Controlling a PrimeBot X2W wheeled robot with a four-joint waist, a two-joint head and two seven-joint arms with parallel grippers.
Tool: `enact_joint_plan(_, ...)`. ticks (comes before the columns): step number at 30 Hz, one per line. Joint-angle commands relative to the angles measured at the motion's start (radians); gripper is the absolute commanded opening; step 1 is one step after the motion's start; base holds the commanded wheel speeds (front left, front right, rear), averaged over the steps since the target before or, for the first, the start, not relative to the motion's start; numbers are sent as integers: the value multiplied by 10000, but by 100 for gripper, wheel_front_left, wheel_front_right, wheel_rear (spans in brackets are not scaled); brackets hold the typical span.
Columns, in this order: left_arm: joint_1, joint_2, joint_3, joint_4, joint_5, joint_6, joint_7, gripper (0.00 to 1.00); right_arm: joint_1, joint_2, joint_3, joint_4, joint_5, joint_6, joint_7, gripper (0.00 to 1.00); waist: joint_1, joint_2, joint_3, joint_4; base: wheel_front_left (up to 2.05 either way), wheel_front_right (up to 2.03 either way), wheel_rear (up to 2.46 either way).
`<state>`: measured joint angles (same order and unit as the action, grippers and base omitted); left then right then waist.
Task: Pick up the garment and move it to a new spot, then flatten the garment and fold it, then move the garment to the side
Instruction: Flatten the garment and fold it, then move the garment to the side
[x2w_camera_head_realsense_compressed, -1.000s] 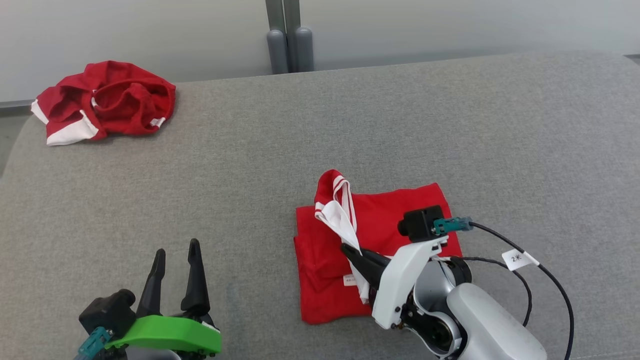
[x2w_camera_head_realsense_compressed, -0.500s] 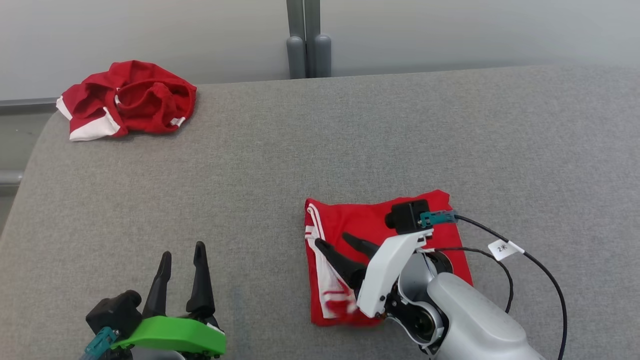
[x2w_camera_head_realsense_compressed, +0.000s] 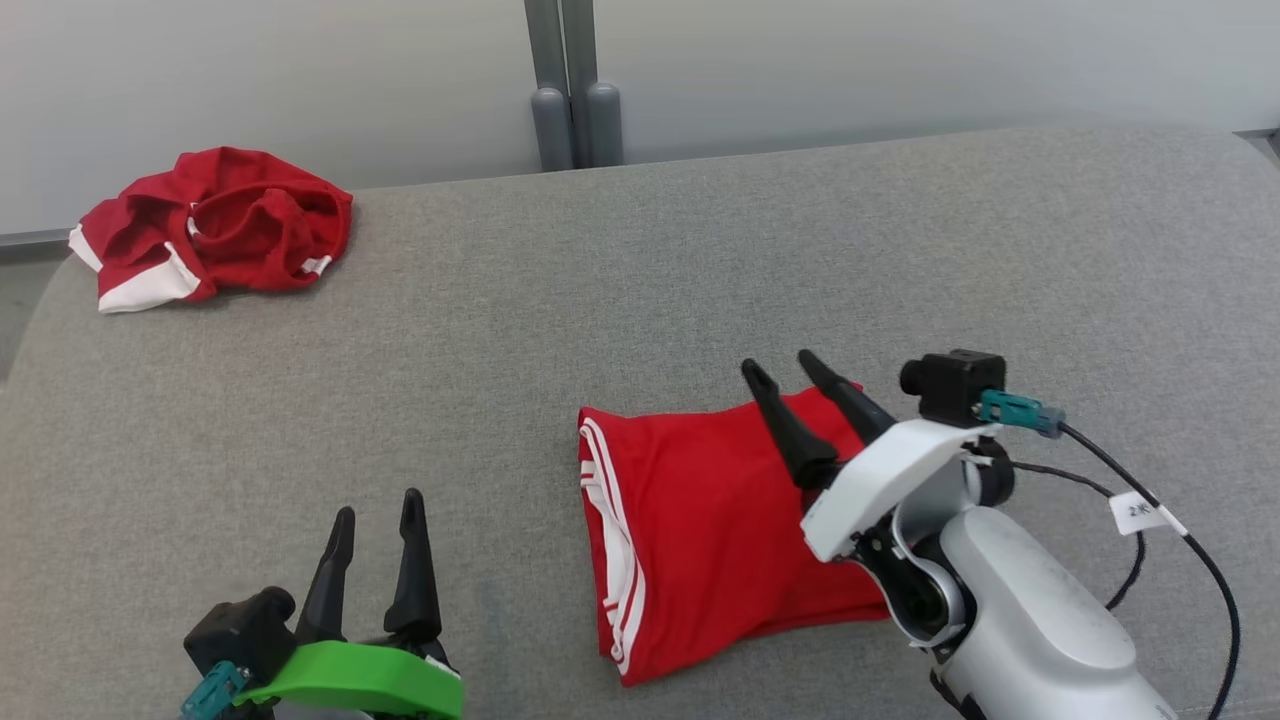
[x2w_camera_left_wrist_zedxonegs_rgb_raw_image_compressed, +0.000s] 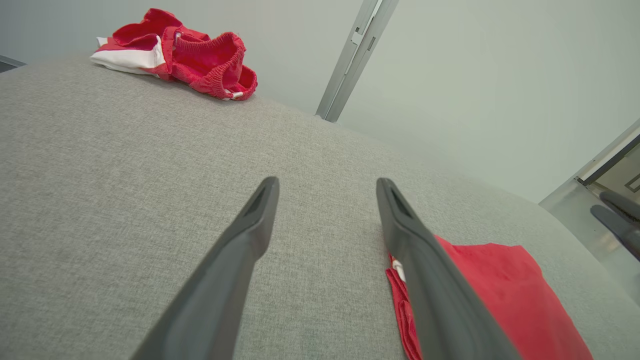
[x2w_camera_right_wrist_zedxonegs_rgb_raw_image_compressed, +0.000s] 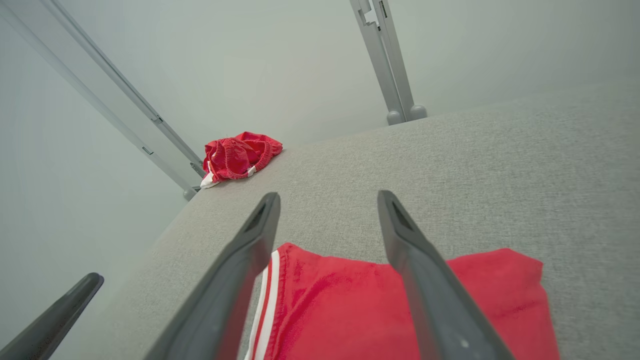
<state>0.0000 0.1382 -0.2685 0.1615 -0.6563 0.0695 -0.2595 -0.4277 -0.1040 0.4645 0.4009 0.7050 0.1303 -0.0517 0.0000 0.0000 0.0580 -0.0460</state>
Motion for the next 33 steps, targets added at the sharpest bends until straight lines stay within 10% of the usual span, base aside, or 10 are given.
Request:
enact_joint_plan(1,45,-3,-30,-57,186,-47,-53,100,222,-71,-227,-104,-398,5,-258,100,0,0,10,-41,0,0,0)
enact_joint_plan(18,221,26,-28,-314,977,-6,-64,100,2933,331,-3960,-1770,-4765,5,-2126,100,0,0,-100,-137,0,0,0)
enact_joint_plan(33,973,-543,902,-503,2001,-456,-59,100,4263,532,-4539,-2802,-4991,5,-2142,100,0,0,-564,30,0,0,0)
